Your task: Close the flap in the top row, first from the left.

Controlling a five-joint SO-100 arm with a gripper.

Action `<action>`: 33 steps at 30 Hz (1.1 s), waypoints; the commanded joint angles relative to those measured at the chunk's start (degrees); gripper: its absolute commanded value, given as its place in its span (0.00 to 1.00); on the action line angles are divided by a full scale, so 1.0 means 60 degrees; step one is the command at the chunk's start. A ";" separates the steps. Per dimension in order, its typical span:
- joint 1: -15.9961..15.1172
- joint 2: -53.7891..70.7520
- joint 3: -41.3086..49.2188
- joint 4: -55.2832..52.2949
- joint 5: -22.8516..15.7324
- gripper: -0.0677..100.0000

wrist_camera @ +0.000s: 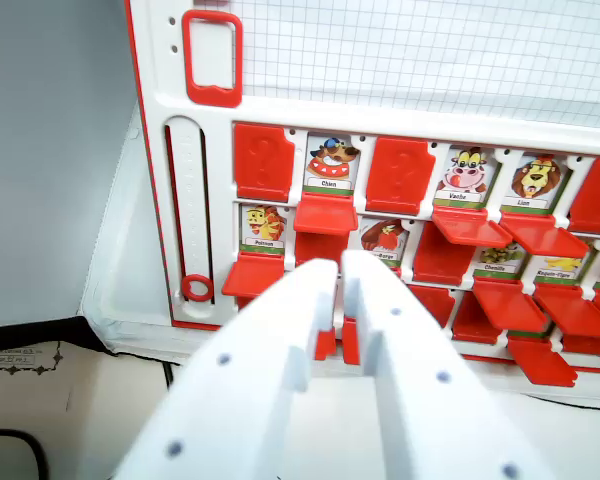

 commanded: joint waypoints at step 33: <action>0.1348 0.5391 0.2051 0.2153 -0.0015 0.00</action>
